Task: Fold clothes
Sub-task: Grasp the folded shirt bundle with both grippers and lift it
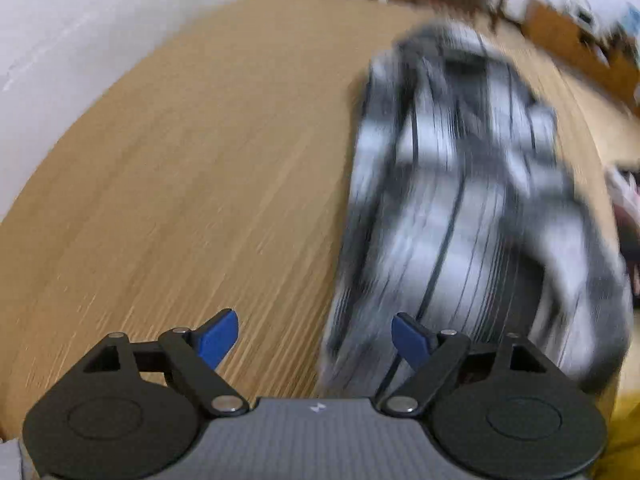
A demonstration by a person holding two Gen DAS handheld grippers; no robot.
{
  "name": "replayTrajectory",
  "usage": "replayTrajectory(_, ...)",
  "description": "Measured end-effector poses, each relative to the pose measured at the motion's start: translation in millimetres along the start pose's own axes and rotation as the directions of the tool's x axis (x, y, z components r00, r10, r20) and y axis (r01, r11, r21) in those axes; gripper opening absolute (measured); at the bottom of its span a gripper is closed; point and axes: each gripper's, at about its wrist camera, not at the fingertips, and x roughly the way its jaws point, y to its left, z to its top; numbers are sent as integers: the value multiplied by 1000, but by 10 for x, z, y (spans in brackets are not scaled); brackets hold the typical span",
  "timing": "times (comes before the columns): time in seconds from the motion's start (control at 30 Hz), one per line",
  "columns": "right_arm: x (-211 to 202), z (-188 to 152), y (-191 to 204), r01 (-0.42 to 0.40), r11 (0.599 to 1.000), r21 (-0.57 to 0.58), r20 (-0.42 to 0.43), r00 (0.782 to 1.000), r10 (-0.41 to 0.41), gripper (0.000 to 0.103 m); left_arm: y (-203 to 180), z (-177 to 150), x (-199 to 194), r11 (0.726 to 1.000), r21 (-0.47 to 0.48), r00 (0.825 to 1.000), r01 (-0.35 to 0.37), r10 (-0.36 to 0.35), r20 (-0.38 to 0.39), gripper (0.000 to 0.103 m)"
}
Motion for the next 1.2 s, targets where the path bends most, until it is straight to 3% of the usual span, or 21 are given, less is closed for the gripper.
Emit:
replayTrajectory(0.1, 54, -203, 398, 10, 998, -61, -17, 1000, -11, 72, 25, -274, 60, 996, 22, 996, 91, -91, 10, 85)
replayTrajectory(0.33, 420, -443, 1082, 72, 991, -111, 40, 997, -68, 71, -160, -508, 218, 965, 183, 980, 188, -197, 31, 85)
replayTrajectory(0.47, 672, -489, 1194, 200, 969, -144, 90, 978, -188, 71, -334, -452, 371, 945, 291, 983, 152, -176, 59, 84)
replayTrajectory(0.53, 727, -530, 1193, 229, 960, -159, 120, 970, -211, 69, -398, -458, 383, 936, 320, 977, 148, -188, 99, 85)
replayTrajectory(0.6, 720, -538, 1203, 240, 953, -184, 137, 967, -217, 60, -454, -479, 362, 927, 339, 967, 163, -219, 133, 62)
replayTrajectory(0.67, 652, -493, 1175, 236, 955, -181, 139, 967, -212, 43, -513, -523, 298, 921, 343, 960, 184, -243, 138, 52)
replayTrajectory(0.77, 392, -370, 1079, 192, 973, -126, 125, 976, -176, 34, -621, -615, 107, 912, 320, 943, 257, -309, 124, 44)
replayTrajectory(0.87, -60, -283, 1055, 123, 983, -134, 98, 989, -110, 34, -695, -802, -355, 896, 278, 909, 345, -393, 139, 44)
replayTrajectory(1.03, -966, -75, 907, -16, 999, -28, 98, 995, 19, 34, -742, -883, -1294, 867, 206, 809, 454, -498, 312, 44)
replayTrajectory(1.1, -1214, 67, 748, -50, 998, 40, 156, 987, 43, 34, -716, -734, -1468, 860, 184, 769, 477, -509, 386, 44)
replayTrajectory(1.2, -1338, 339, 362, -92, 985, 144, 241, 969, 56, 34, -653, -357, -1449, 856, 139, 729, 498, -500, 468, 45)
